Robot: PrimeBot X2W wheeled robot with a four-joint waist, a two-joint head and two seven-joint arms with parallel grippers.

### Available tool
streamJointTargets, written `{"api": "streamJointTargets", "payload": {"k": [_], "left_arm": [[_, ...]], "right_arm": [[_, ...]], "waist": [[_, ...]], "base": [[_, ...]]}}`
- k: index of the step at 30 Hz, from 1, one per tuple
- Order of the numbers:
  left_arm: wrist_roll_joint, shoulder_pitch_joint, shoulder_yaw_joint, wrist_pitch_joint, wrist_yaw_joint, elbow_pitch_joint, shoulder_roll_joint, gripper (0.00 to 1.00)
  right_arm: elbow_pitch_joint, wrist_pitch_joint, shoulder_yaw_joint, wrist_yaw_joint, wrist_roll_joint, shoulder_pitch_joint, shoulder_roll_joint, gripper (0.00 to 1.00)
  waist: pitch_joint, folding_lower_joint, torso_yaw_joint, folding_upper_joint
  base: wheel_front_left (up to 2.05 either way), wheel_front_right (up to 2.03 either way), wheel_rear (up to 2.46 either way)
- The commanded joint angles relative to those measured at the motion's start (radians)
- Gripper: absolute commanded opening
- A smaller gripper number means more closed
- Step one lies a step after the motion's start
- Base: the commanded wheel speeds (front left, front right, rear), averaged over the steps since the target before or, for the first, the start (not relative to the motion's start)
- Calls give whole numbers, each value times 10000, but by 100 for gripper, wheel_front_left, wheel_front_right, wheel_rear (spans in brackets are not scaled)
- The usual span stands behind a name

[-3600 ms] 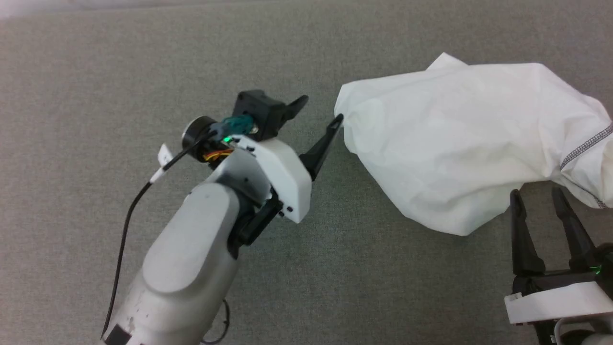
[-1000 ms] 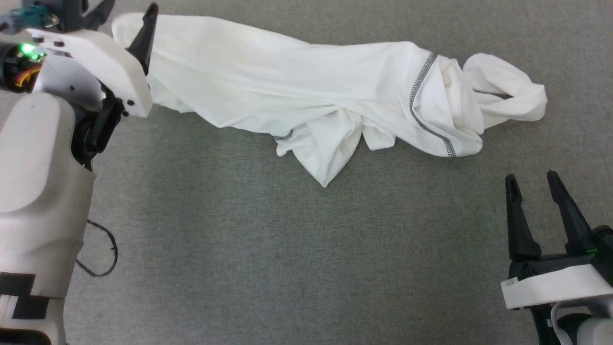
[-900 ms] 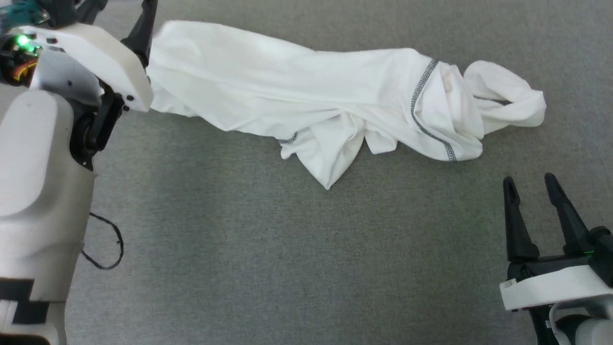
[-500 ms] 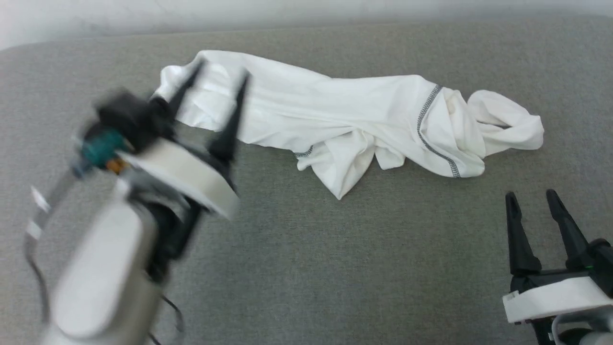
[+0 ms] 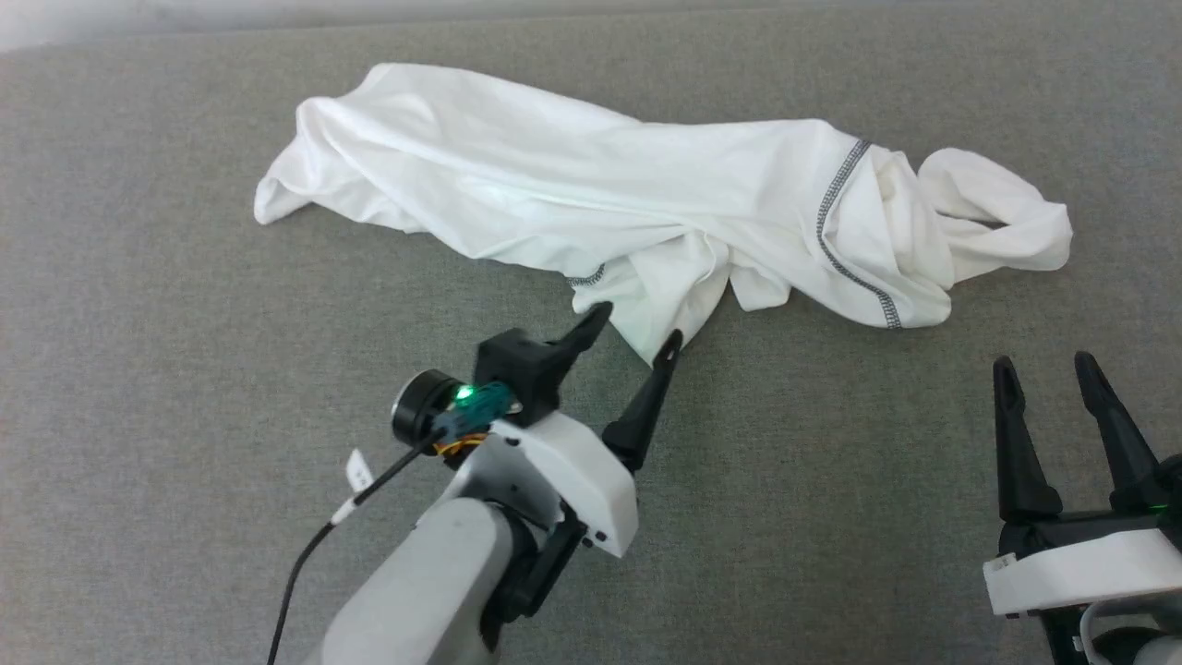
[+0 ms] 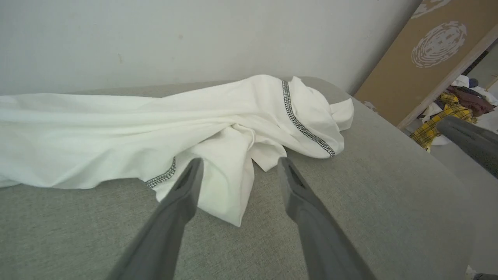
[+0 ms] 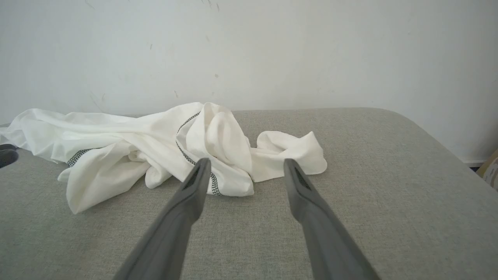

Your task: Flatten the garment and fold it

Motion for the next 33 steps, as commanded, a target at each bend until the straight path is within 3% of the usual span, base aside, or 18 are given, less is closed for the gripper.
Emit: {"api": "streamJointTargets", "payload": {"k": [1,12,13,14,20,25,29,33], "left_arm": [[128,-323,-166,103,-96,314,-142,100],[540,-1346,-627,393,-150,2555,-467,100],[573,-1421,-645,383,-155,2719,-465,68],[577,-1485,-647,340,-173,2849,-477,0],[406,-1696,-494,-30,-335,3180,-448,0],[197,-1475,-183,-303,-313,2716,-76,0],[-333,-813,491,-293,-59,1263,512,0],[-935,251,1477,279,482,-1576,1569,0]], "right_arm": [[-69,-1,28,-9,-55,-53,22,100],[57,-210,115,-9,41,-397,22,100],[81,-237,109,-9,56,-409,22,100],[104,-263,107,-9,68,-419,22,100],[244,-366,14,-9,115,-423,22,100],[369,-381,35,-9,122,-402,22,100],[462,-349,78,-9,127,-361,22,100],[521,-306,43,-9,143,-240,22,100]], "waist": [[383,0,-104,0],[1058,0,-630,0],[1083,0,-661,0],[1103,0,-686,0],[1013,0,-614,0],[548,0,-269,0],[87,0,30,0],[-311,0,285,0]], "base": [[0,0,0],[0,0,0],[0,0,0],[0,0,0],[0,0,0],[0,0,0],[0,0,0],[0,0,0]]}}
